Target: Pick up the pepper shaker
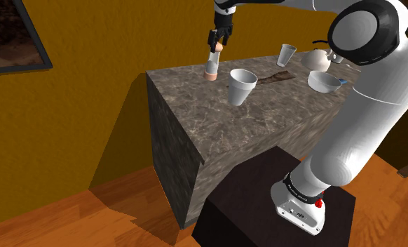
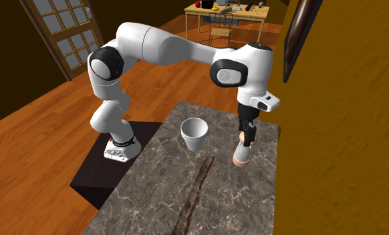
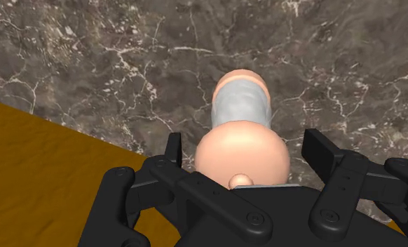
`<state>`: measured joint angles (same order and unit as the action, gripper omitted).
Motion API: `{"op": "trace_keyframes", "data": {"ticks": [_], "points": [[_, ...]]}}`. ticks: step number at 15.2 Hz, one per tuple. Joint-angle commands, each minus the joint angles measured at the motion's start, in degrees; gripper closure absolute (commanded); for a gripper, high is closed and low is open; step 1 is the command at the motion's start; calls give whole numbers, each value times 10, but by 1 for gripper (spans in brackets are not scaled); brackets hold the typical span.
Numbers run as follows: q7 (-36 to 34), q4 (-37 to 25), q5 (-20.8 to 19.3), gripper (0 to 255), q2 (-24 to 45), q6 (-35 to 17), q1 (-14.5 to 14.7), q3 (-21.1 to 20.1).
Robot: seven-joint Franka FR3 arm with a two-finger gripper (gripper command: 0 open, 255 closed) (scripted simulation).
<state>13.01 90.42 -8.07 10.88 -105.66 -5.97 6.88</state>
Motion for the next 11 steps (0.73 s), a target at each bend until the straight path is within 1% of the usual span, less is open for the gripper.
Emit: {"op": "trace_keyframes", "data": {"ticks": [1, 10, 11], "points": [[0, 2, 0, 255, 0, -2, 0, 0], [0, 2, 0, 255, 0, -2, 0, 0], [1, -6, 0, 255, 0, 6, 0, 0]]}}
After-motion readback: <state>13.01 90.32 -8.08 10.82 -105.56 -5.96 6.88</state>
